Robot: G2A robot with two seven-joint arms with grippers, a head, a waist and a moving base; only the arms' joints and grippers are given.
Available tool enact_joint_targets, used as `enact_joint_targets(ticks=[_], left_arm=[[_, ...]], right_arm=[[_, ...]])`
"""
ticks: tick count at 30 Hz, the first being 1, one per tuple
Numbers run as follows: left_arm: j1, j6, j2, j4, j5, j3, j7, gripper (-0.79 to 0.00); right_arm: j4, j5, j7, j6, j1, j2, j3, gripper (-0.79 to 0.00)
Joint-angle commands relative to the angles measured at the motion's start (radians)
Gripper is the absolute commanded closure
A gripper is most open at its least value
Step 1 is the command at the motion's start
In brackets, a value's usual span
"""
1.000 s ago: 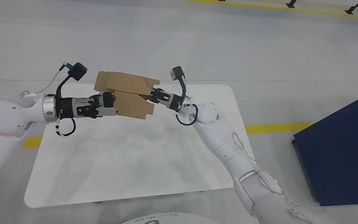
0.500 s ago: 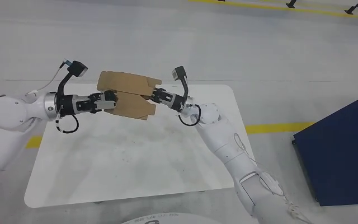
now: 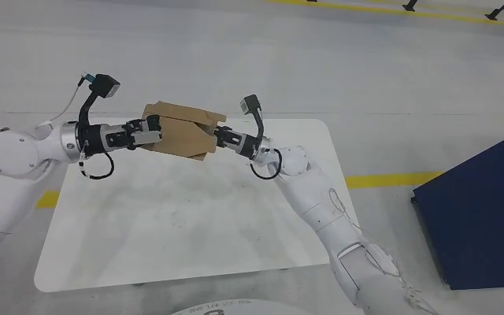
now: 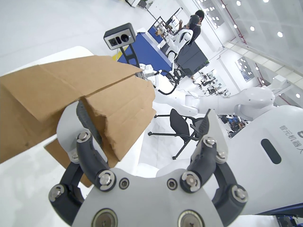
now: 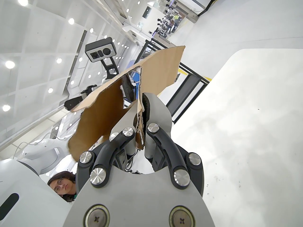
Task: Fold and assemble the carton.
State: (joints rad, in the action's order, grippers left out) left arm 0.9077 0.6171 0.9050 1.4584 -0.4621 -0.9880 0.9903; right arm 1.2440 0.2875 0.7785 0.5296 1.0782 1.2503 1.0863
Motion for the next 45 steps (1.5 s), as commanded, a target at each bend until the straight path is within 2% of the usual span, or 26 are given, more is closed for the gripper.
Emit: enact_joint_targets(ticks=[1,8,15,19,22,26,30,35,45], left_arm=[[0.001,0.018,0.001,-0.005,-0.059,-0.012,0.017,-0.785],[-0.034,-0.002,0.005,-0.053,-0.081,-0.040,0.034,-0.785],[-0.058,-0.020,0.015,-0.093,-0.072,-0.031,0.072,-0.785],[-0.025,0.002,0.008,-0.113,-0.082,-0.055,0.122,-0.785],[0.024,0.009,-0.006,-0.089,-0.109,-0.087,0.200,-0.785],[0.095,-0.062,-0.029,0.003,-0.171,-0.132,0.275,-0.785],[0.127,-0.126,-0.041,0.038,-0.228,-0.151,0.339,-0.785],[0.089,-0.159,-0.029,-0.039,-0.250,-0.119,0.370,-0.785],[-0.029,-0.196,0.027,-0.172,-0.307,0.008,0.407,-0.785]], right_arm=[[0.001,-0.005,0.002,0.000,0.001,0.000,0.000,0.000],[0.001,-0.028,0.016,-0.001,0.000,-0.001,-0.008,0.000],[-0.002,-0.023,0.007,0.002,-0.002,-0.001,-0.007,0.000],[-0.005,-0.001,0.006,0.003,-0.002,-0.001,0.000,0.000],[-0.008,0.017,0.007,0.000,-0.003,-0.001,0.004,0.000],[-0.010,0.022,0.007,-0.005,-0.005,0.000,0.003,0.000],[-0.010,0.017,0.001,-0.004,-0.006,0.002,-0.003,0.000],[-0.001,0.013,-0.004,0.006,0.001,0.001,0.000,0.000],[0.013,0.017,0.016,0.009,0.011,-0.003,0.007,0.000]])
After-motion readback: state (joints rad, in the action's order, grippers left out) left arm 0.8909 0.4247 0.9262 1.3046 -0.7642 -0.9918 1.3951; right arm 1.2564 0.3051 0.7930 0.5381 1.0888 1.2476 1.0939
